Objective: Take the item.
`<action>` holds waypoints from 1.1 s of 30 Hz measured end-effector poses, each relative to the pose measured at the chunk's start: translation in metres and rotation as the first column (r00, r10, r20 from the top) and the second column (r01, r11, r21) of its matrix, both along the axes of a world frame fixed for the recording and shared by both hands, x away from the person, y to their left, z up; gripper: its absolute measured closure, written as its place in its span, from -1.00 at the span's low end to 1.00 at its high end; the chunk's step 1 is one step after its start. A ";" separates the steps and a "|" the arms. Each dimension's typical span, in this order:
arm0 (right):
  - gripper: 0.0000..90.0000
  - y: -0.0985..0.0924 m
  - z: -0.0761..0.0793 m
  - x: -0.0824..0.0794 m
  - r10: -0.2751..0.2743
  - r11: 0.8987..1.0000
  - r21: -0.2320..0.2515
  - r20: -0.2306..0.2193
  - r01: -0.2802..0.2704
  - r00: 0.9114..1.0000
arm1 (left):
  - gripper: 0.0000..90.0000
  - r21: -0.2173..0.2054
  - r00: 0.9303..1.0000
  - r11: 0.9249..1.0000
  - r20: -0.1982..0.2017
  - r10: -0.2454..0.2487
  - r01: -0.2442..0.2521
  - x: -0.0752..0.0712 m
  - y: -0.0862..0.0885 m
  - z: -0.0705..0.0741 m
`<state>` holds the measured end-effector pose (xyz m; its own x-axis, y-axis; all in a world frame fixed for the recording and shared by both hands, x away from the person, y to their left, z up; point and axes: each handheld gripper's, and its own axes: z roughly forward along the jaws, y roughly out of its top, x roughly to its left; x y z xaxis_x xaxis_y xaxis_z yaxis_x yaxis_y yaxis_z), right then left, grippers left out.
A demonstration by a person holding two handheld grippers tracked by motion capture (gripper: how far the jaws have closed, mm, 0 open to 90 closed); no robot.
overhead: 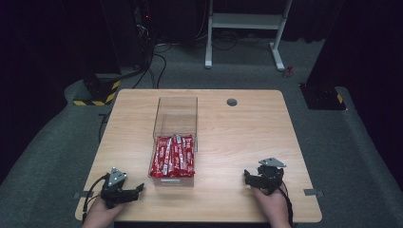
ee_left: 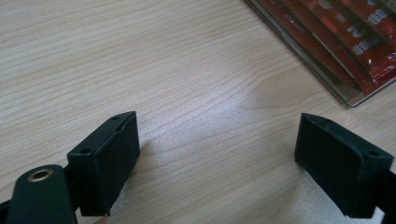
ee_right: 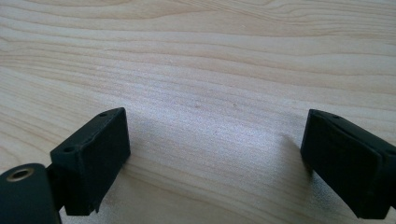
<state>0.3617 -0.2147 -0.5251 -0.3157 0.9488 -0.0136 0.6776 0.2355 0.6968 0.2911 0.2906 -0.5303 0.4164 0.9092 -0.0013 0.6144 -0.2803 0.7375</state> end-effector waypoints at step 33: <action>-0.78 -0.001 0.001 -0.001 0.043 0.999 0.000 -0.005 -0.043 0.999 | -0.68 -0.001 1.000 1.000 0.001 -0.001 0.001 0.000 0.001 0.000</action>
<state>0.3610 -0.2152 -0.5242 -0.3558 0.9345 -0.0123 0.6705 0.2644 0.6932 0.2909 0.2913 -0.5302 0.4175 0.9087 -0.0018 0.6135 -0.2804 0.7383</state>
